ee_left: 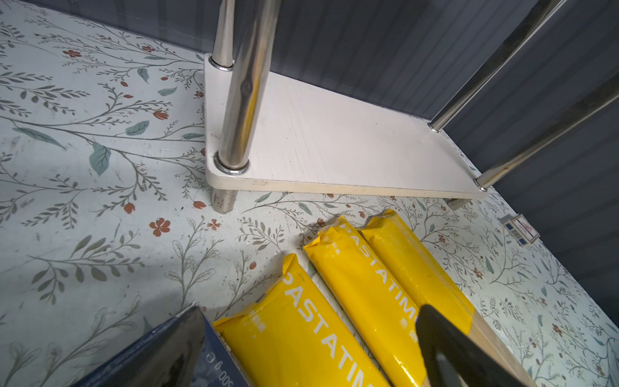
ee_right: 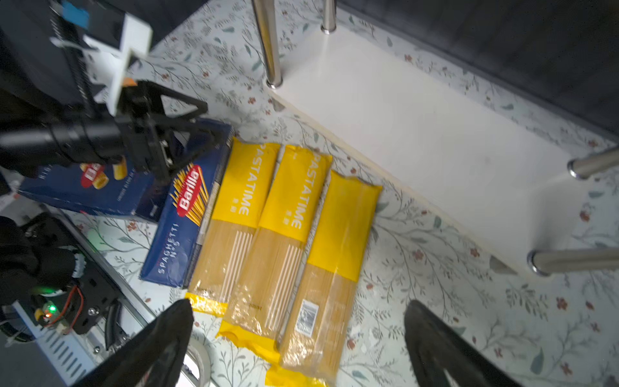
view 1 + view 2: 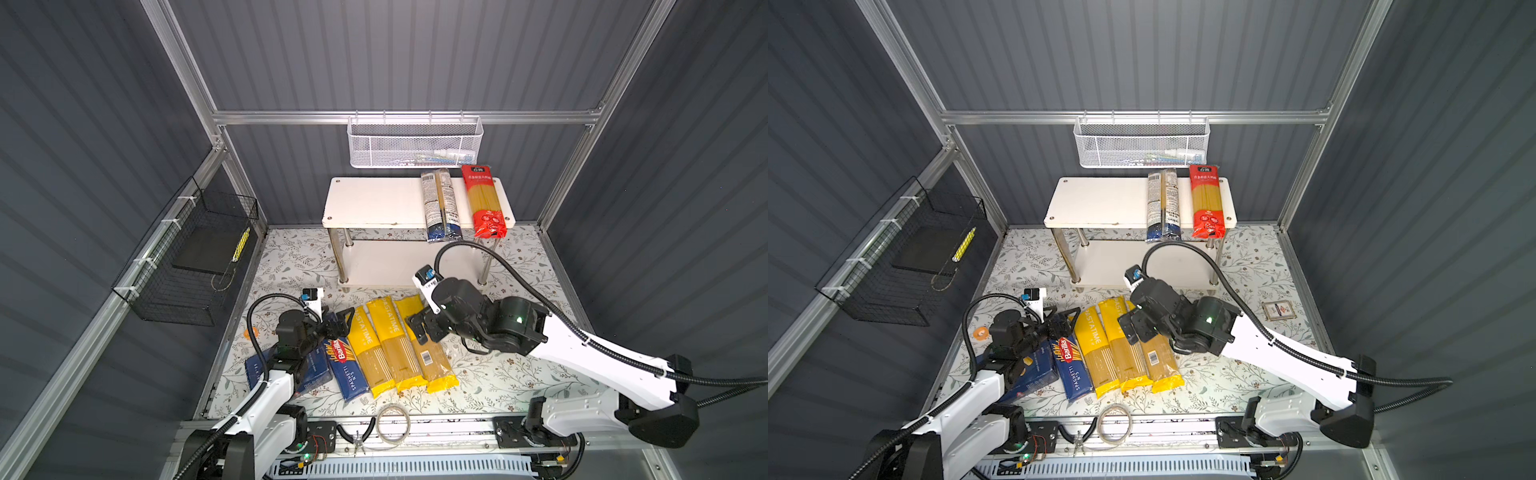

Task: Place and organize the pasta boxes and bags onto the shelf
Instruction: 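Move the right gripper down toward the yellow PASTATIME bags on the table, then lower the right gripper over the PASTATIME bag farthest from the Barilla boxes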

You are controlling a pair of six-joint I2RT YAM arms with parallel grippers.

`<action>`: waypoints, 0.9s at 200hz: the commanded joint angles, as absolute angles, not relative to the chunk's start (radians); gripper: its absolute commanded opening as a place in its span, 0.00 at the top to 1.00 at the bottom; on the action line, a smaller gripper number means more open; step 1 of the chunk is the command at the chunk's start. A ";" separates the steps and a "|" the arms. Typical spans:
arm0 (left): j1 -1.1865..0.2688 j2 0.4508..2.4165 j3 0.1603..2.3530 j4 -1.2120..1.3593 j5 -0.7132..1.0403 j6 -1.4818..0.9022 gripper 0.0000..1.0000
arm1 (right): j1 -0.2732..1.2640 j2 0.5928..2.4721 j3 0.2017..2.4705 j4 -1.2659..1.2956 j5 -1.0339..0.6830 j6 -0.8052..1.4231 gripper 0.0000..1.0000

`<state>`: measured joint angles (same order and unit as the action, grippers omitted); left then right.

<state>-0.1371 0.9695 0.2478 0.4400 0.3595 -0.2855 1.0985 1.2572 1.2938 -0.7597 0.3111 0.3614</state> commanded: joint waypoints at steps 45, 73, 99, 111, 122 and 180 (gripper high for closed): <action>-0.146 0.986 0.236 0.507 0.362 -0.285 0.00 | 1.096 1.286 1.140 -0.825 0.290 0.573 0.01; -0.146 1.012 0.256 0.504 0.380 -0.283 0.00 | 1.045 1.276 0.989 -0.681 0.209 0.544 0.01; -0.146 1.033 0.266 0.496 0.373 -0.267 0.00 | 1.001 1.313 0.922 -0.591 0.158 0.529 0.01; -0.146 1.041 0.272 0.494 0.371 -0.261 0.00 | 0.980 1.350 0.900 -0.544 0.122 0.516 0.01; -0.146 1.056 0.258 0.533 0.373 -0.266 0.00 | 0.952 1.392 0.902 -0.520 0.077 0.520 0.01; -0.147 1.061 0.269 0.516 0.396 -0.258 0.01 | 0.939 1.521 0.929 -0.503 0.071 0.515 0.01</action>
